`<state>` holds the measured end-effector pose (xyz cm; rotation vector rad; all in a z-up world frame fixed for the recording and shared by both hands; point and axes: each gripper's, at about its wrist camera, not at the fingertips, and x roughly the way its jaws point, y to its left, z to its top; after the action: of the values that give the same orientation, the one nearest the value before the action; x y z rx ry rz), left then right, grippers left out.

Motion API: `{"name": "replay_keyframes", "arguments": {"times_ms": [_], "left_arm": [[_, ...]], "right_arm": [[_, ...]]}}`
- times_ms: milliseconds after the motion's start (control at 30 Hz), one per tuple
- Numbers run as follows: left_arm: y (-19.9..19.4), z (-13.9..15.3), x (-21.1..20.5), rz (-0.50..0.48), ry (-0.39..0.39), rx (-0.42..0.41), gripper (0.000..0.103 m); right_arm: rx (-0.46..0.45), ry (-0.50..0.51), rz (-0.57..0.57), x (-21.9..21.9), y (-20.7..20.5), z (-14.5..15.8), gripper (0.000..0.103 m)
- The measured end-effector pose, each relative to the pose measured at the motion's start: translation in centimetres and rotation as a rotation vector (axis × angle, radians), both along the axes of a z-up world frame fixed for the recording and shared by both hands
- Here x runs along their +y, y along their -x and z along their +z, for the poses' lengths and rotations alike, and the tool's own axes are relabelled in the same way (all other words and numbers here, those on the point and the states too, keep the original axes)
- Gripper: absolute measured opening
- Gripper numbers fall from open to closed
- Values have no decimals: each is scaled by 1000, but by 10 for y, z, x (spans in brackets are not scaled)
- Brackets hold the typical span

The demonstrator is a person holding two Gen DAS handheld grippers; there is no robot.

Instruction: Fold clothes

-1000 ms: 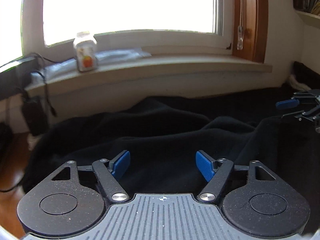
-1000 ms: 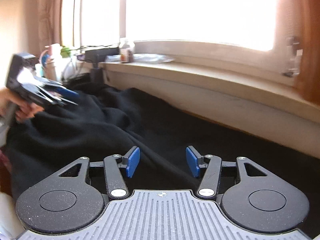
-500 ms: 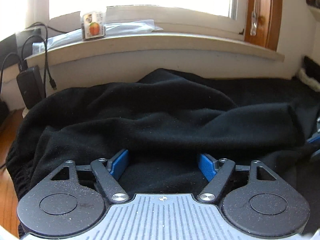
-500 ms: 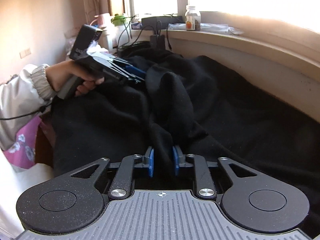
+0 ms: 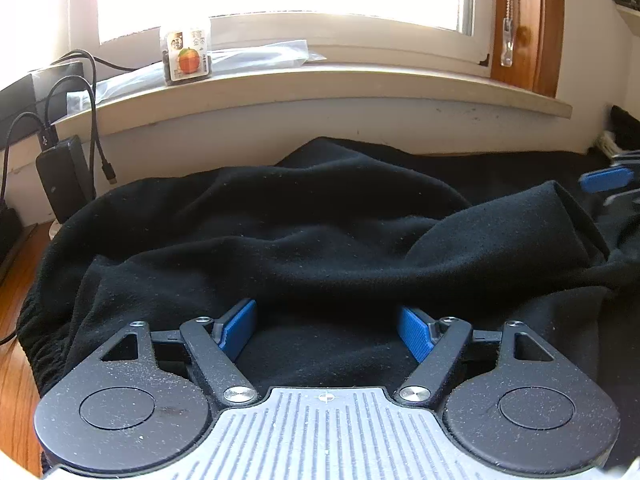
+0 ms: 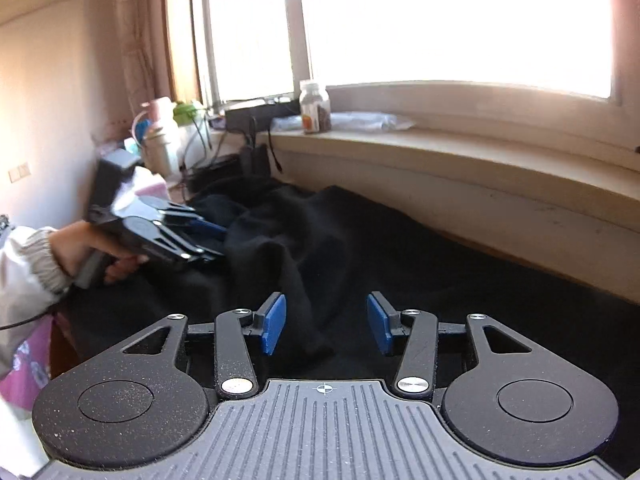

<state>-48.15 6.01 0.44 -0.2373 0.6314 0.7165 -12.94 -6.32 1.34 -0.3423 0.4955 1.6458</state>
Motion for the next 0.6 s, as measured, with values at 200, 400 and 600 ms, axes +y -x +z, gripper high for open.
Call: {"name": "replay_keyframes", "arguments": {"times_ms": [200, 400, 600], "left_arm": [[2, 1, 2, 22, 2, -5, 79], [3, 1, 4, 21, 1, -13, 83], [5, 2, 3, 24, -4, -33, 83]], "right_arm": [[-21, 68, 88, 31, 23, -19, 28], [-43, 66, 208, 3, 26, -2, 43], [-30, 33, -88, 6, -58, 11, 51]]}}
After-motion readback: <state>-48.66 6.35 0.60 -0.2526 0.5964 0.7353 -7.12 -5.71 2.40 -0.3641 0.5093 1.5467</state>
